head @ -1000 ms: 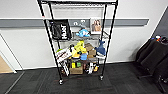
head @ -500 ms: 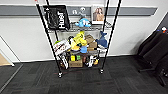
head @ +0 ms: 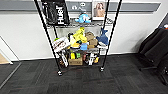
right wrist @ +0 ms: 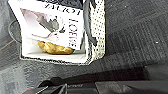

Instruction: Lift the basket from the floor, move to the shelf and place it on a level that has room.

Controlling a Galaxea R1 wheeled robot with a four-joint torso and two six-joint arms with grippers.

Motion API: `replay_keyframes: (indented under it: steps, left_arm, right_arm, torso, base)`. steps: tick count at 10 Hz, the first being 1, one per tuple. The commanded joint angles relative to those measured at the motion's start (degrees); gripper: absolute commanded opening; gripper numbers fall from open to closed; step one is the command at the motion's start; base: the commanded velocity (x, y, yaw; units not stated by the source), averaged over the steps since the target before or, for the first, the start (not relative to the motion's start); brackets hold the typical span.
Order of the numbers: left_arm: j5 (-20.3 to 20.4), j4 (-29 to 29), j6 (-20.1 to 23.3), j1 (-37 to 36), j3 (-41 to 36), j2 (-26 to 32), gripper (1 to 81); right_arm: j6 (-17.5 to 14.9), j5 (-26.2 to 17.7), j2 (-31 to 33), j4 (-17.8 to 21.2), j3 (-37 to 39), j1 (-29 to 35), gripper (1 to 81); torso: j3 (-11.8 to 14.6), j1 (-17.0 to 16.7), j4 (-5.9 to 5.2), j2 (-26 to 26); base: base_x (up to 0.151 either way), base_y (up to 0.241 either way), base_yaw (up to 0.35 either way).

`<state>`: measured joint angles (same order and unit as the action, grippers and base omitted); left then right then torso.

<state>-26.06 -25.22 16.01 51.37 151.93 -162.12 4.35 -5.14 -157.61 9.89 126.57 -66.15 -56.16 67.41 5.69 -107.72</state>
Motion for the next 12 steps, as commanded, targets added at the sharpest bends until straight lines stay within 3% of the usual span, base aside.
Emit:
replay_keyframes:
  steps: [1,3,4,6,7,12]
  left_arm:
    - [-6.1,1.32,-0.1,-7.11,3.2,-1.37,81.1]
    - [-6.19,2.63,-0.1,-7.11,5.57,-4.0,81.1]
    - [-6.28,2.81,-0.1,-7.37,6.7,-4.87,81.1]
    - [-7.16,2.81,-0.1,-7.99,6.98,-5.15,81.1]
    - [-7.25,2.81,-0.1,-8.17,7.07,-5.15,81.1]
    - [-7.33,2.72,-0.1,-9.84,7.07,-4.97,81.1]
  right_arm:
    - [0.04,-4.08,0.87,1.98,-0.64,4.48,81.1]
    - [0.04,-4.08,0.52,2.07,-0.73,5.1,81.1]
    - [0.04,-4.17,0.52,2.41,-0.9,5.53,81.1]
    - [0.04,-5.75,0.52,3.82,-1.07,7.12,81.1]
    - [0.04,-5.75,0.43,4.17,-1.25,7.99,81.1]
    - [0.04,-6.11,-0.8,6.64,-0.99,12.66,81.1]
  torso:
    - [0.0,3.54,0.0,-5.51]
    - [-0.02,5.97,0.0,-9.36]
    - [-3.37,7.17,0.0,-11.26]
    - [-5.73,9.2,0.0,-14.51]
    - [-3.08,10.27,0.0,-16.2]
    - [-4.89,15.5,0.02,-24.57]
  base:
    - [0.0,0.0,0.0]
    - [0.0,0.0,0.0]
    - [0.0,0.0,0.0]
    - [0.0,0.0,0.0]
    - [0.0,0.0,0.0]
    - [0.0,0.0,0.0]
